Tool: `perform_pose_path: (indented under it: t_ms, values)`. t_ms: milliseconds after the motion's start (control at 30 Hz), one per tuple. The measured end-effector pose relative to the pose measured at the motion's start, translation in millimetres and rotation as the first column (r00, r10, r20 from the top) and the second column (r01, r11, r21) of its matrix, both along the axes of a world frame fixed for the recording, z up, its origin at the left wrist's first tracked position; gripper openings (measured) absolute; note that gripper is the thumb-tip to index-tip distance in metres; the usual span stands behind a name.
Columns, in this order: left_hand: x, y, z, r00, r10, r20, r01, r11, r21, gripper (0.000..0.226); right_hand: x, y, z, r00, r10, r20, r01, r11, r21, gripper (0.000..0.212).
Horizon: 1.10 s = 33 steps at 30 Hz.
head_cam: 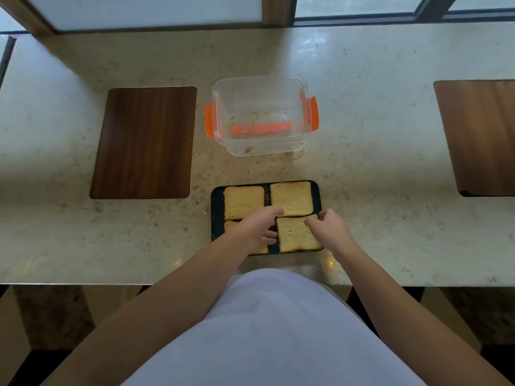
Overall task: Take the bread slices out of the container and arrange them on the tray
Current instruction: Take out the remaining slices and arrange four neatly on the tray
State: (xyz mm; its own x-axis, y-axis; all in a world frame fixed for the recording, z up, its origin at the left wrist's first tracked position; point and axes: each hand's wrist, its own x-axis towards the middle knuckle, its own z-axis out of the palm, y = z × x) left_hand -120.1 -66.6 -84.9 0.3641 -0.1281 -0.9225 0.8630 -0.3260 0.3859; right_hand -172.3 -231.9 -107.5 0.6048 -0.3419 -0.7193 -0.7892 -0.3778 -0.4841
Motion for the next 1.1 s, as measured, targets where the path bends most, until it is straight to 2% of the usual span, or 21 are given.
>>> perform_pose_path:
  t_ms: [100,200,267,367,467,533,700,800,967,1100]
  values:
    - [-1,1,1,1.0,0.014,0.002,-0.014,1.0,-0.009,0.061,2,1,0,1.0,-0.012,0.002,0.012,1.0,0.023,0.044]
    - [1,2,1,1.0,0.003,0.005,-0.003,1.0,0.017,0.061,3,2,-4,1.0,0.012,0.002,-0.012,0.999,0.03,0.019]
    - [1,4,0,1.0,-0.005,-0.002,0.005,0.999,0.032,0.062,4,2,-6,1.0,0.029,-0.005,-0.029,0.999,0.025,0.021]
    - [2,3,0,1.0,-0.01,0.012,0.01,0.999,0.04,0.061,8,-3,-7,1.0,0.015,0.006,-0.015,1.0,0.014,0.055]
    - [6,-4,1,0.998,-0.015,0.062,0.012,0.998,0.057,0.057,14,-6,-6,1.0,0.002,0.03,-0.002,1.0,0.021,0.067]
    - [9,-9,3,0.997,-0.013,0.075,0.008,0.998,0.065,0.056,18,-4,-6,1.0,0.01,0.021,-0.011,1.0,0.027,0.063]
    - [14,-14,7,0.999,0.009,0.054,-0.012,0.998,0.058,0.068,21,1,-7,0.997,0.075,-0.004,-0.075,0.997,0.015,0.022]
    - [14,-14,6,0.999,0.014,0.047,-0.016,0.999,0.039,0.071,21,-2,-7,0.997,0.079,-0.004,-0.079,0.997,0.013,0.021]
    - [13,-15,3,0.999,-0.002,0.045,0.0,0.999,0.035,0.068,22,-3,-7,0.997,0.072,-0.004,-0.072,0.997,0.013,0.034]
    - [11,-12,2,0.999,0.003,0.042,-0.004,0.999,0.04,0.069,21,0,-8,0.996,0.093,0.004,-0.093,0.996,0.013,0.019]
